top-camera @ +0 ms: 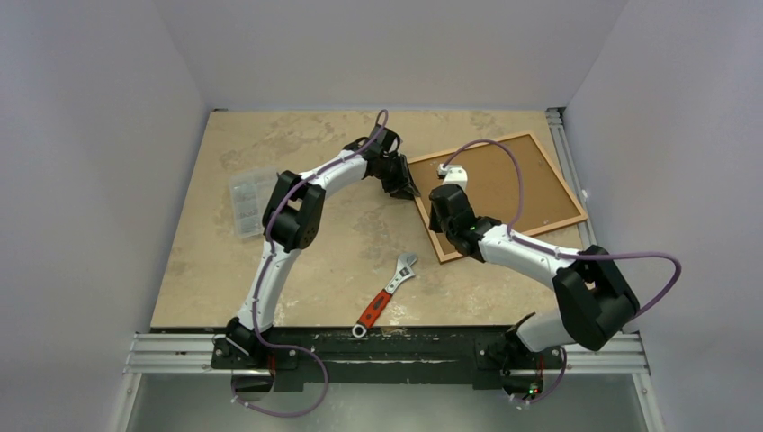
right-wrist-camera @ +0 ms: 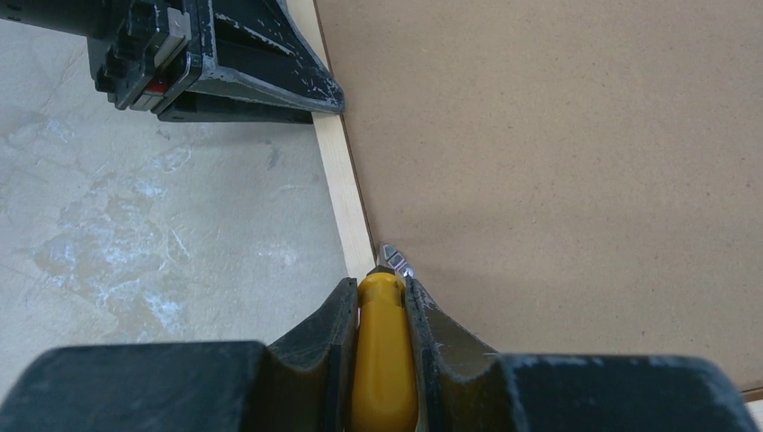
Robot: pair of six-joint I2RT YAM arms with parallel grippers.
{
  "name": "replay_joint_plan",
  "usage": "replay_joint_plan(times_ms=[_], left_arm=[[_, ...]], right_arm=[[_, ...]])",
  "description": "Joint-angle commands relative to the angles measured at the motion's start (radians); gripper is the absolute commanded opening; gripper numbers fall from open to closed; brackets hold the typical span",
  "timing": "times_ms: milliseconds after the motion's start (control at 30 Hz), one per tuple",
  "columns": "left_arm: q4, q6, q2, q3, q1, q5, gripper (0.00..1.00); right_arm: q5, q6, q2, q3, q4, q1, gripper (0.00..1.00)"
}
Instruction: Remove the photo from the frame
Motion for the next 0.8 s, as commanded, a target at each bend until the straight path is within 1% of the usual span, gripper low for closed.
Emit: replay_joint_plan(times_ms=[0, 200, 500, 533, 633, 700, 767], left_arm=[[0.003, 0.012, 0.02, 0.029, -0.007, 0.063, 0.0], [0.0, 0.014, 0.021, 0.029, -0.004, 0.061, 0.0], [-0.004, 0.011, 0.023, 0.035, 0.0, 0.061, 0.0], [-0.006, 0.009, 0.023, 0.034, 0.0, 0.061, 0.02], [-0.006, 0.001, 0.018, 0.033, 0.002, 0.061, 0.27], [-0.002, 0.001, 0.0, 0.028, 0.002, 0.057, 0.41], [0.004, 0.007, -0.034, 0.014, 0.003, 0.043, 0.53]], right_arm=[[0.085, -0.012, -0.014, 0.001, -0.099, -0.005, 0.0], [0.088, -0.011, -0.042, 0.019, -0.121, -0.005, 0.0], [0.006, -0.017, -0.187, 0.014, -0.102, -0.005, 0.0], [0.003, -0.013, -0.207, 0.016, -0.108, -0.005, 0.0], [-0.001, -0.005, -0.25, 0.035, -0.161, -0.005, 0.0], [-0.021, 0.003, -0.269, 0.046, -0.223, -0.005, 0.0], [-0.026, 0.008, -0.292, 0.04, -0.268, -0.005, 0.0]])
